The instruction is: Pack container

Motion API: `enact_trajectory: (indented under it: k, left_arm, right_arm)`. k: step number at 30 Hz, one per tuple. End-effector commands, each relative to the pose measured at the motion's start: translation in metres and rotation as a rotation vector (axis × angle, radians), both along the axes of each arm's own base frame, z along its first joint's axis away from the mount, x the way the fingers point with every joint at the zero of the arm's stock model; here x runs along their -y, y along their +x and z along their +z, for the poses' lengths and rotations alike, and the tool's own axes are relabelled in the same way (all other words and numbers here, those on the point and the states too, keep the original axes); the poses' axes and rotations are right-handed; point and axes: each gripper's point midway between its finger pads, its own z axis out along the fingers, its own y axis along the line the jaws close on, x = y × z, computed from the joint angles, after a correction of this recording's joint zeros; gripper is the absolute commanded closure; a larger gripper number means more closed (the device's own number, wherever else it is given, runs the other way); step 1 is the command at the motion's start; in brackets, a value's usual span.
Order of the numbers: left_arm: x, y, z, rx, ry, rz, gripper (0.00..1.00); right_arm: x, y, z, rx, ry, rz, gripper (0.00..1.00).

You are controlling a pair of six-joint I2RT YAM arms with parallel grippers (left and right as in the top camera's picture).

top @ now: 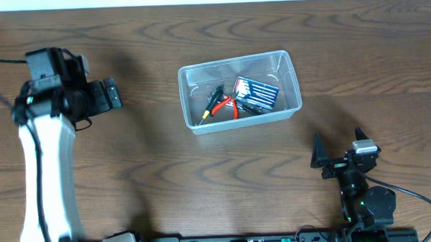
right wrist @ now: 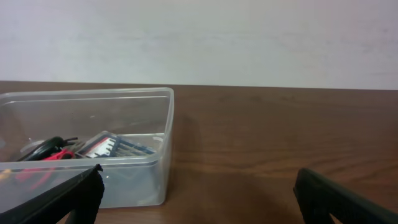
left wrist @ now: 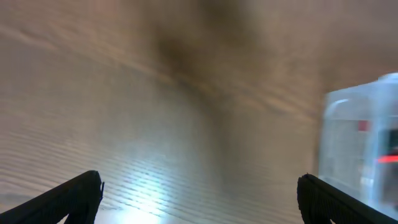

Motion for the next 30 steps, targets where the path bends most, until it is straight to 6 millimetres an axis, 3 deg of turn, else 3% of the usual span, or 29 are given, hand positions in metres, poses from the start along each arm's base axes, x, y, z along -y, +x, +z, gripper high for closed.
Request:
enact_trajectory:
  k: [1,8,15,20,25,30]
  left_arm:
    - [0.016,-0.010,0.042,0.128,0.029,-0.054,0.02]
    - [0.057,-0.046,0.115,0.367,0.064,-0.164,0.02]
    - [0.101,-0.099,0.171,0.590,0.055,-0.315,0.02]
    - [0.104,-0.127,0.180,0.683,0.053,-0.332,0.02]
    - [0.104,-0.135,0.193,0.881,0.040,-0.311,0.02]
    - [0.103,-0.139,0.187,1.064,-0.010,-0.267,0.02]
  right_arm:
    - [0.000,0.000,-0.001,0.000,0.001,-0.006,0.01]
    - [0.000,0.000,-0.001,0.000,0.001,-0.006,0.01]
    - [0.000,0.000,-0.001,0.000,0.001,-0.006,0.01]
    - [0.000,0.000,-0.001,0.000,0.001,-0.006,0.01]
    - [0.000,0.000,-0.001,0.000,0.001,-0.005,0.01]
    - [0.000,0.000,-0.001,0.000,0.001,-0.006,0.01]
